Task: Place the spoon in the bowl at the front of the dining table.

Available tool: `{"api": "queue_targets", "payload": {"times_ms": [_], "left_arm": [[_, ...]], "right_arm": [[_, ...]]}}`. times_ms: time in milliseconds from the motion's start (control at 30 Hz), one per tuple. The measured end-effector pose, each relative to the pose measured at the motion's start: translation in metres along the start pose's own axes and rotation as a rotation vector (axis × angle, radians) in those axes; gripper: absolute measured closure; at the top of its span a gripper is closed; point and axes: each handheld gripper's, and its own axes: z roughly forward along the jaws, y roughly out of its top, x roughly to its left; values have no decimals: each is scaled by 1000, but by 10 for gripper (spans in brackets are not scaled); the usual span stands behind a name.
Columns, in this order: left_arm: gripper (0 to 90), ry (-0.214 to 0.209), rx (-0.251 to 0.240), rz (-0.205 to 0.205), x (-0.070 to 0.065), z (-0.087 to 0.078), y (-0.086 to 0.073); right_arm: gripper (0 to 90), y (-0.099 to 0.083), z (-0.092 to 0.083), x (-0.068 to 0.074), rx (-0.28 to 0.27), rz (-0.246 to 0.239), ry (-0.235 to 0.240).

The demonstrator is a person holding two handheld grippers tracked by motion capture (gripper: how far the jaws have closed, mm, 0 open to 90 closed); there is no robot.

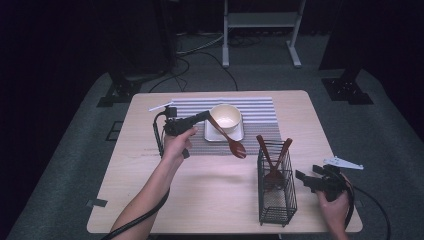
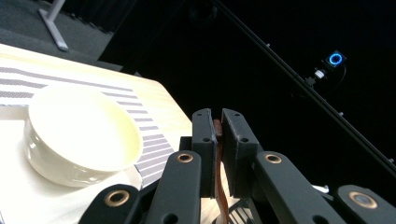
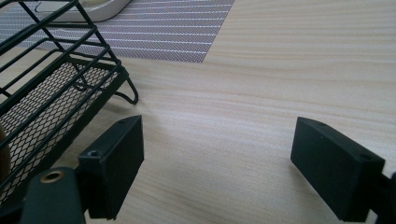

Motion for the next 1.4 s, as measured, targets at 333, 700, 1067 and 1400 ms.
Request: {"api": "queue_targets", "payload": {"times_ms": [333,700,1067,1400], "left_arm": [[843,20,-18,-16,6,3,3],[843,62,-37,-29,16,9,9],[843,109,-51,-30,28,12,20],[843,139,-65,-34,35,16,26]], "right_arm": [[161,0,0,0,-1,-1,3],[161,0,0,0,-3,-2,6],[161,0,-1,-1,-8,-1,14],[161,0,-1,-1,-7,1,15]]}}
